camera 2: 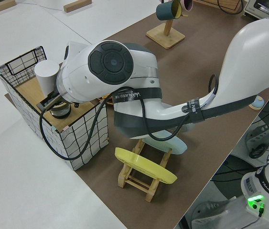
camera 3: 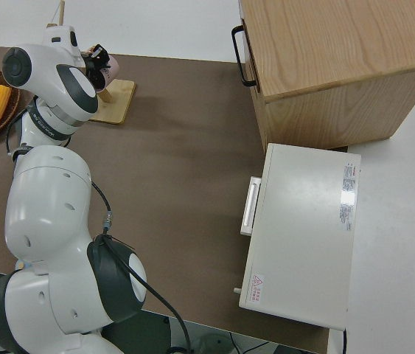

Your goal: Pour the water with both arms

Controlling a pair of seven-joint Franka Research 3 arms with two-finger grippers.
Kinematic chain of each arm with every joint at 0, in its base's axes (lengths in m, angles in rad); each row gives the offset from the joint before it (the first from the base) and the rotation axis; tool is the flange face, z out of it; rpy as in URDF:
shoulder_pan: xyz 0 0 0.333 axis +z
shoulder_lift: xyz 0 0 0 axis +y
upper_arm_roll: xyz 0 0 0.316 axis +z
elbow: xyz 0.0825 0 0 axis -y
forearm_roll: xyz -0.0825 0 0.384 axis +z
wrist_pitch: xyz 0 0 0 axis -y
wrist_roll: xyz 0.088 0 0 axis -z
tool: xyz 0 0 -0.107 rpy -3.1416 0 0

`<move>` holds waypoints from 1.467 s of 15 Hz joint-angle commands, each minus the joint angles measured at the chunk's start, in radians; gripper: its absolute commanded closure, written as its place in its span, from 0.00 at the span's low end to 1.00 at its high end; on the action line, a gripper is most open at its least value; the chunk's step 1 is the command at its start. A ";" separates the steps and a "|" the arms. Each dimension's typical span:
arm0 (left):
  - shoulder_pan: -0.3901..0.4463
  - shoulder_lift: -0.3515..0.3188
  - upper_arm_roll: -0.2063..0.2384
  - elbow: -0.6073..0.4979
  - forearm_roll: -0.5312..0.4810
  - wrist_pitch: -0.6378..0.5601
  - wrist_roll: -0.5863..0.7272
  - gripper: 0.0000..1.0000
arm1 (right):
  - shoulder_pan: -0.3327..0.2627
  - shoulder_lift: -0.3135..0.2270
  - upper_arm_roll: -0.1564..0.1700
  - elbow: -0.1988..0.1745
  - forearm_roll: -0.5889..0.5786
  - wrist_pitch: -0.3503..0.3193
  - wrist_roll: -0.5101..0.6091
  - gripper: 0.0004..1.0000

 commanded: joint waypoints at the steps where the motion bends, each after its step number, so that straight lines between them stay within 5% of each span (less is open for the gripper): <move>1: -0.004 0.017 -0.001 0.022 -0.030 0.019 0.007 0.62 | 0.007 0.025 -0.003 0.027 -0.007 0.010 -0.005 0.68; 3: -0.004 0.017 0.000 0.022 -0.030 0.019 0.012 0.78 | 0.010 0.028 -0.005 0.035 -0.007 0.010 -0.005 0.71; 6: -0.004 0.017 0.000 0.022 -0.024 0.019 0.013 0.83 | 0.018 0.039 -0.016 0.046 -0.005 0.010 -0.004 0.83; 10: -0.004 0.016 0.000 0.022 -0.027 0.020 0.009 0.97 | 0.018 0.039 -0.017 0.046 -0.004 0.010 -0.004 0.88; 22: -0.004 0.014 0.000 0.022 -0.031 0.019 0.006 0.98 | 0.018 0.039 -0.019 0.046 -0.002 0.008 -0.002 0.92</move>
